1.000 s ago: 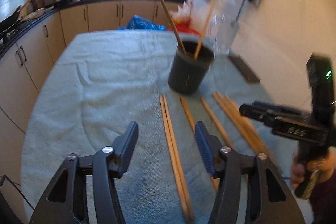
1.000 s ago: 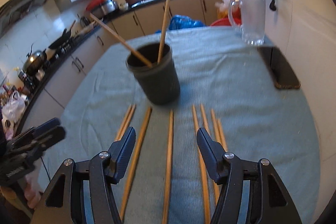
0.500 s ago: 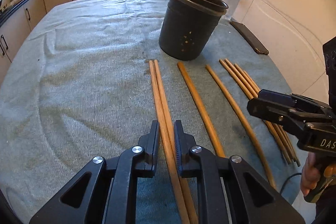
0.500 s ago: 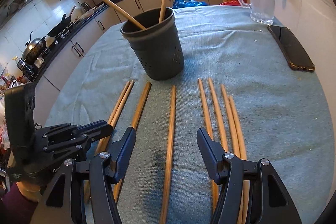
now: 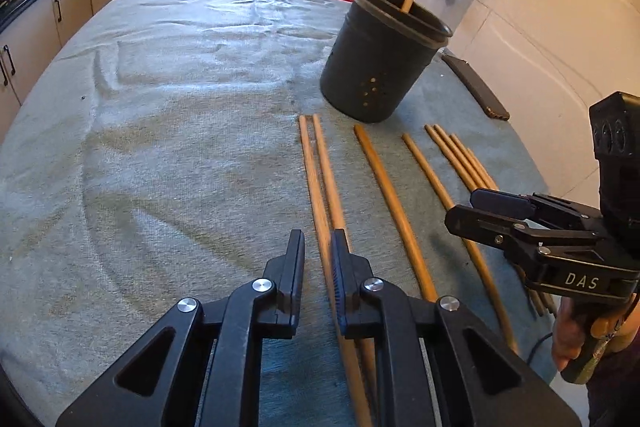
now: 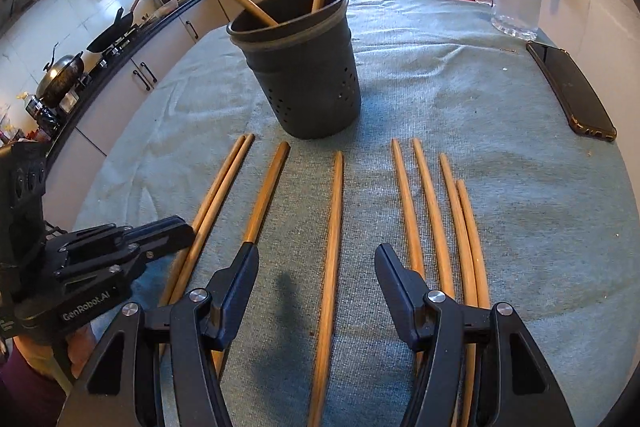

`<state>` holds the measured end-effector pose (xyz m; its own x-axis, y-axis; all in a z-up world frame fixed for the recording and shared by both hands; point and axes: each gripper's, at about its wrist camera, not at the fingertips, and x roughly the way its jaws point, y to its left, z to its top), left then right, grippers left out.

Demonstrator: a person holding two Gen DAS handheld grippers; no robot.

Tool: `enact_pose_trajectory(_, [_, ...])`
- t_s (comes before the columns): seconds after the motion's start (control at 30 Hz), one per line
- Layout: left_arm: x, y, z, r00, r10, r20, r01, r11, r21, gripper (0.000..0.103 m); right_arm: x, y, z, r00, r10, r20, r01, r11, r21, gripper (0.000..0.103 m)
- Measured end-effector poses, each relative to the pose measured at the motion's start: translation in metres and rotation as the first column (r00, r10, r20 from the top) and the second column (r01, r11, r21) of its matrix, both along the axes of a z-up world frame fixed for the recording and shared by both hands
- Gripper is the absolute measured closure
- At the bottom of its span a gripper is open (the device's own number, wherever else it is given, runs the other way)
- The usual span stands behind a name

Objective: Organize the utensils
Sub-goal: 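Grasp another chopstick with the left tool while the right tool grasps one, then lift both chopsticks upright and carry them above the black holder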

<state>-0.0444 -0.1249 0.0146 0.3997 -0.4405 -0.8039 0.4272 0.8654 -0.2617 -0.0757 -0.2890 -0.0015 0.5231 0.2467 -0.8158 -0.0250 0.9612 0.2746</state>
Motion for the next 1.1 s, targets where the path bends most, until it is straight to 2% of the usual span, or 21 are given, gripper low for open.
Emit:
enact_pose_trajectory(0.07, [-0.001, -0.002, 0.000, 1.000, 0.000, 0.003, 0.000, 1.000, 0.011, 0.090, 0.002, 0.001, -0.006, 0.999, -0.007, -0.031, 0.007, 1.000, -0.022, 0.039])
enact_pose_trajectory(0.13, [-0.001, -0.006, 0.000, 1.000, -0.008, 0.012, 0.007, 0.999, 0.031, 0.090, 0.002, 0.003, -0.005, 1.000, -0.007, -0.026, 0.007, 0.999, -0.033, 0.039])
enact_pose_trajectory(0.23, [0.003, -0.017, -0.001, 1.000, -0.005, 0.022, 0.003, 0.996, 0.091, 0.091, 0.002, 0.005, -0.005, 1.000, -0.010, -0.028, 0.009, 0.999, -0.050, 0.040])
enact_pose_trajectory(0.27, [0.006, -0.018, -0.001, 1.000, 0.001, 0.017, -0.003, 0.995, 0.097, 0.094, 0.002, 0.005, -0.005, 1.000, -0.012, -0.029, 0.010, 0.998, -0.059, 0.041])
enact_pose_trajectory(0.33, [0.012, -0.018, -0.002, 1.000, 0.024, 0.003, -0.024, 0.994, 0.103, 0.096, 0.003, 0.006, -0.006, 0.999, -0.016, -0.032, 0.014, 0.997, -0.078, 0.049])
enact_pose_trajectory(0.4, [0.015, -0.013, -0.002, 0.998, 0.051, -0.024, -0.049, 0.994, 0.093, 0.096, 0.004, 0.005, -0.006, 0.999, -0.022, -0.038, 0.018, 0.995, -0.096, 0.064])
enact_pose_trajectory(0.5, [0.012, -0.003, -0.001, 0.995, 0.088, -0.044, -0.082, 0.989, 0.121, 0.096, 0.003, 0.000, -0.006, 0.998, -0.021, -0.054, 0.016, 0.995, -0.097, 0.074])
enact_pose_trajectory(0.63, [0.008, 0.006, 0.005, 0.994, 0.101, -0.036, -0.092, 0.977, 0.194, 0.096, 0.004, -0.002, -0.005, 0.997, -0.013, -0.073, 0.006, 0.995, -0.102, 0.074])
enact_pose_trajectory(0.73, [0.017, 0.007, 0.010, 0.994, 0.110, -0.017, -0.104, 0.973, 0.205, 0.096, 0.013, 0.001, -0.005, 0.996, -0.012, -0.085, 0.001, 0.990, -0.138, 0.074])
enact_pose_trajectory(0.83, [0.036, 0.003, 0.008, 0.992, 0.118, -0.051, -0.106, 0.977, 0.186, 0.096, 0.025, 0.002, -0.005, 0.996, -0.025, -0.090, 0.010, 0.987, -0.159, 0.074])
enact_pose_trajectory(0.97, [0.053, -0.001, 0.007, 0.990, 0.131, -0.055, -0.119, 0.975, 0.188, 0.095, 0.042, 0.004, -0.004, 0.994, -0.039, -0.101, 0.020, 0.982, -0.188, 0.074])
enact_pose_trajectory(1.03, [0.056, -0.001, 0.007, 0.990, 0.125, -0.062, -0.112, 0.977, 0.184, 0.090, 0.046, 0.007, -0.004, 0.994, -0.041, -0.105, 0.019, 0.979, -0.205, 0.074])
enact_pose_trajectory(1.1, [0.059, -0.001, 0.002, 0.989, 0.110, -0.095, -0.091, 0.979, 0.185, 0.069, 0.050, 0.009, -0.004, 0.994, -0.041, -0.105, 0.017, 0.976, -0.218, 0.074])
